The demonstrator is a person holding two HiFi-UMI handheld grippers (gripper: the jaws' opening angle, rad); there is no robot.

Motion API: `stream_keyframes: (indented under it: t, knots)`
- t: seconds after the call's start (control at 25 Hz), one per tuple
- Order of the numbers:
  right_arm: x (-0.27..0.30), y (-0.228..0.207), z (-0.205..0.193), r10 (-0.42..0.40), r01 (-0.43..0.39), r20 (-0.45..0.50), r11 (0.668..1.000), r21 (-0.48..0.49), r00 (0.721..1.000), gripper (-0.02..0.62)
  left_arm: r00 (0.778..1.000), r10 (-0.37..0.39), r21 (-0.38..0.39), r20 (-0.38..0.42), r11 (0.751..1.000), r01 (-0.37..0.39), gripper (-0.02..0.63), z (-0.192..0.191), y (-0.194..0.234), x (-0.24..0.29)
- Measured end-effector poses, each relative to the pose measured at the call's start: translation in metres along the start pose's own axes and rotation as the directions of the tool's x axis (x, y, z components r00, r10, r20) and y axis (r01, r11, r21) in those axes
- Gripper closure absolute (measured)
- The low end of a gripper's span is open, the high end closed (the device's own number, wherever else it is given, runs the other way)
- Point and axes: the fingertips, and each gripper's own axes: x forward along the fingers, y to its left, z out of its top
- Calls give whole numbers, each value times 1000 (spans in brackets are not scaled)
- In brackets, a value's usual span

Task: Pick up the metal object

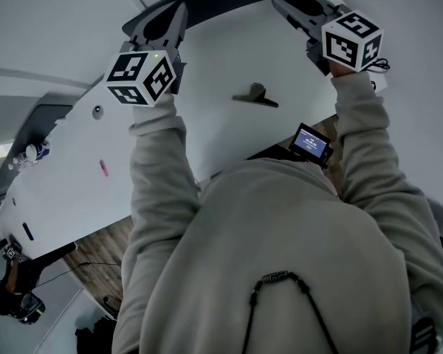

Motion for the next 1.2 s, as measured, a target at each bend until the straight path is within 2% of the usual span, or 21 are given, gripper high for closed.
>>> stream_keyframes:
  t: [0.32,0.48,0.68,0.92,1.04,1.2]
  knots:
    - [-1,4,2,40,-40,29,999,-2,999,577,1000,0,28,-8,1000,1,603,6,-15,-3]
    - [2,-2,-6,36,-36,20,999,22,999,575,999,-7,-3,-46,1000,6,603,-8,-18,4]
    - [2,2,-4,59,-59,2,998,27,998,575,998,-6,-23,-65,1000,5,603,-8,-22,0]
    - [19,-12,-24,82,-81,-19,996,44,996,575,996,6,-28,-92,1000,-8,603,-28,-10,10]
    - [38,-15,-29,91,-88,-46,994,60,995,575,994,13,-54,-109,998,-19,603,-36,8,14]
    - [49,-25,-57,90,-83,-92,993,83,992,575,991,20,-90,-131,995,-32,602,-62,17,19]
